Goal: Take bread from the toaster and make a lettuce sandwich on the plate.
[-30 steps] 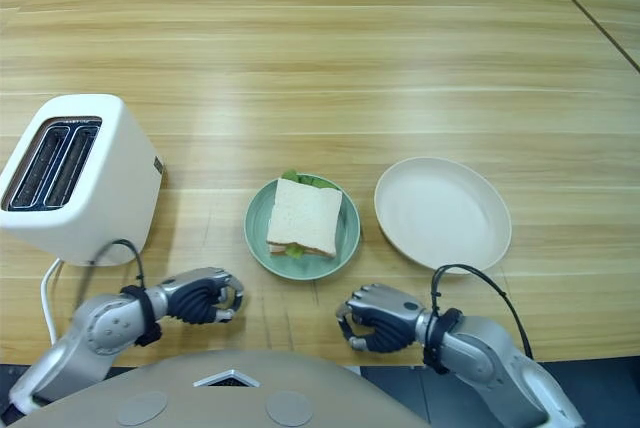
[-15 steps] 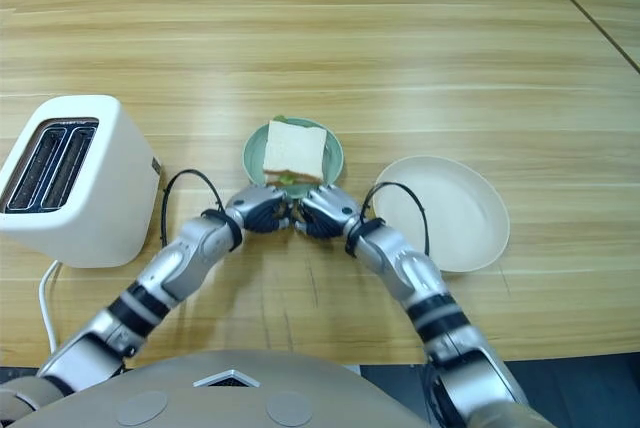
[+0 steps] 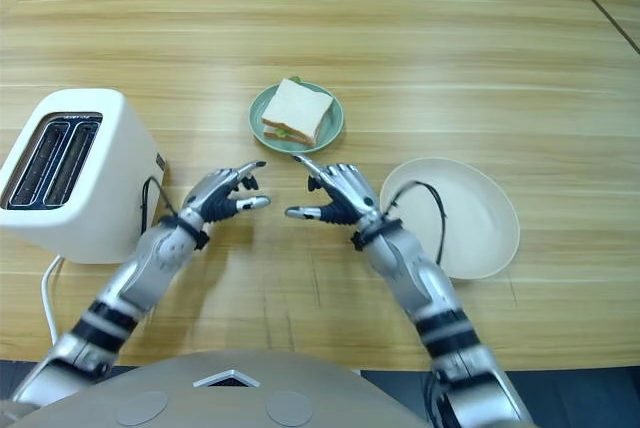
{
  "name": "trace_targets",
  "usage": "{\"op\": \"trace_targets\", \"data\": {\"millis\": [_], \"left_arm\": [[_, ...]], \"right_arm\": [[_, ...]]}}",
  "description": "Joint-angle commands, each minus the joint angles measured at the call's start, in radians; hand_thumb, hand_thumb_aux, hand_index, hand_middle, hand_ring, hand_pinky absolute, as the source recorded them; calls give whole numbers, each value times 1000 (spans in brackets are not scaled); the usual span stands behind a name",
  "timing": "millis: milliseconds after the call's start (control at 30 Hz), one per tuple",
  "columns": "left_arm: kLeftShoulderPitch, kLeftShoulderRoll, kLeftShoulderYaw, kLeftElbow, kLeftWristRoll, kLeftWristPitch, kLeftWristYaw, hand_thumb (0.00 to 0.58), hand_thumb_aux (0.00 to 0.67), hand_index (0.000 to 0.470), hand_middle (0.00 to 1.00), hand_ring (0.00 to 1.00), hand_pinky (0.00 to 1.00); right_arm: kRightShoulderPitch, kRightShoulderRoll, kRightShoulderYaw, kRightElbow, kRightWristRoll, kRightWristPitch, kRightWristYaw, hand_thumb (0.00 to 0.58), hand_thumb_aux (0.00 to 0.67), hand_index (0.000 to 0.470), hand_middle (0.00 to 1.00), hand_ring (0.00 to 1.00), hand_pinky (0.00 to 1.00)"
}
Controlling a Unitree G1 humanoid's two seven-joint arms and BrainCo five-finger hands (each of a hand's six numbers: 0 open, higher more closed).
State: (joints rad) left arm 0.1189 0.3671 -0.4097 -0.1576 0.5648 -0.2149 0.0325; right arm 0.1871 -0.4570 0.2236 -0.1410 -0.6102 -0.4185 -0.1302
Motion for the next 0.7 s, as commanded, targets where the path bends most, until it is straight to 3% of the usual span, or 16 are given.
{"op": "trace_targets", "data": {"millis": [33,233,700], "left_arm": [[291,-4,39,-206,-132,-190,91,0,0,0,0,0,0],[480,-10,122,-237,-183,-313,134,0,0,0,0,0,0],[513,-99,149,-261,-224,-382,102,0,0,0,0,0,0]], "right_arm": [[281,3,-83,-185,194,-171,-45,0,0,0,0,0,0],[442,48,-125,-213,237,-297,-55,0,0,0,0,0,0],[457,140,-139,-206,236,-330,-6,0,0,0,0,0,0]]}}
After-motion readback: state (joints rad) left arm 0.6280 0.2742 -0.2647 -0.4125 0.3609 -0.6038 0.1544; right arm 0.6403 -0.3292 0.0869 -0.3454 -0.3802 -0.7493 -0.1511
